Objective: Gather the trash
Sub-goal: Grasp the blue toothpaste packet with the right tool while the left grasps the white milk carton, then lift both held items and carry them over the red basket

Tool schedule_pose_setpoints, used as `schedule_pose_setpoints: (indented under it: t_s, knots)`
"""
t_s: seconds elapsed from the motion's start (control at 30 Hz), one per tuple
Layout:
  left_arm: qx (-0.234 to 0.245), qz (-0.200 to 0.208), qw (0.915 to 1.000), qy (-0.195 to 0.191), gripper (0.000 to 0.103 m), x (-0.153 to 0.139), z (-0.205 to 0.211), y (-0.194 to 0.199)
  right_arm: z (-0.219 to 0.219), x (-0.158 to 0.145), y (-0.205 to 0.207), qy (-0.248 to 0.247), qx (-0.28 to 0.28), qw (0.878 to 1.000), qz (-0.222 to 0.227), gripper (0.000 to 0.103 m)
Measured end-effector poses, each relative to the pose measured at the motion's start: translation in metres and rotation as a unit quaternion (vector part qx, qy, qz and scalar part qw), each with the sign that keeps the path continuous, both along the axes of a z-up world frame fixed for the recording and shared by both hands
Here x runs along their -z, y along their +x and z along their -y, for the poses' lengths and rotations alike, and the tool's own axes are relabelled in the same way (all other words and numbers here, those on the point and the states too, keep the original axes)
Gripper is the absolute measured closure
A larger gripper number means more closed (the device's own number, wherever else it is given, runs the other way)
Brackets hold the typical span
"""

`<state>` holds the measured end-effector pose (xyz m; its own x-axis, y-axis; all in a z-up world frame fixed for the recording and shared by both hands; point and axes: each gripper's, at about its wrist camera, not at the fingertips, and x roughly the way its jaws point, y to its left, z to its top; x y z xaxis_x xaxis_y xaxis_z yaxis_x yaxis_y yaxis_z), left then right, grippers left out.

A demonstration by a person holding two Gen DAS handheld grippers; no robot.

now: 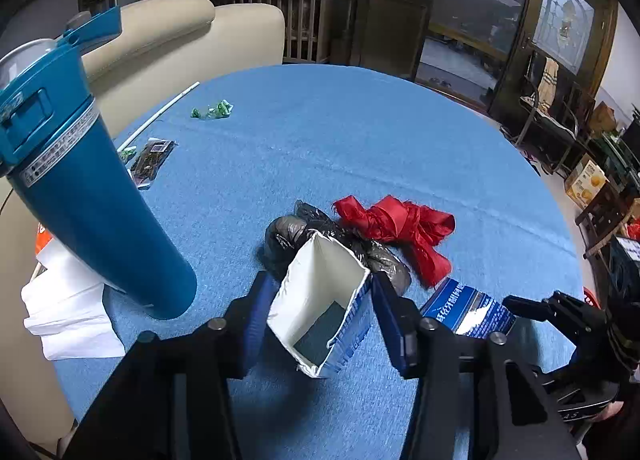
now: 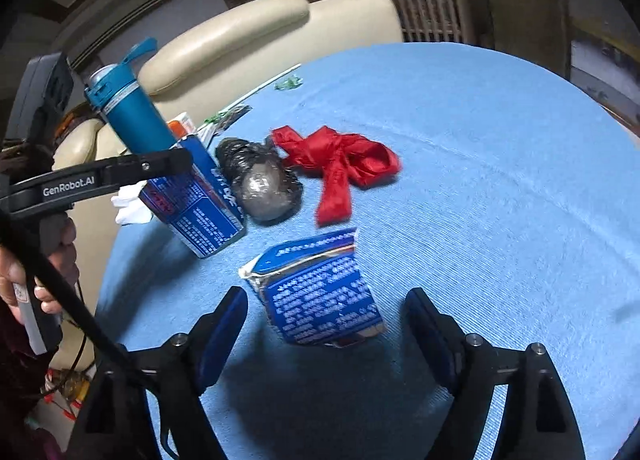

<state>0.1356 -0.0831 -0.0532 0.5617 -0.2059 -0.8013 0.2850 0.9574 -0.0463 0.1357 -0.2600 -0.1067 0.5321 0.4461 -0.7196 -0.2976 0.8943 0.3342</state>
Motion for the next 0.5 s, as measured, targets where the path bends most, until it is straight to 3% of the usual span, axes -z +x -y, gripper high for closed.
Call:
schedule_pose_setpoints:
  t_s: [0.13,0.33,0.37,0.4,0.5]
  knots:
    - [0.002,-0.004,1.0000,-0.005,0.059,0.000,-0.004,-0.007,-0.024,-0.005,0.005,-0.029,-0.021,0.999,0.009,0.018]
    - [-0.004,0.002,1.0000,-0.002,0.060,-0.007,-0.010,-0.022,-0.051,0.005,0.008,-0.124,-0.023,0.992,0.032,0.019]
    - [-0.005,0.002,1.0000,-0.004,0.060,-0.009,-0.011,-0.025,-0.050,0.007,0.008,-0.122,-0.025,0.992,0.029,0.023]
    - [-0.005,0.002,1.0000,-0.004,0.060,-0.010,-0.012,-0.028,-0.046,0.010,0.007,-0.117,-0.026,0.992,0.024,0.037]
    - [-0.005,0.007,1.0000,0.003,0.060,-0.016,-0.010,-0.039,-0.037,0.010,0.005,-0.108,-0.014,0.994,0.021,0.039]
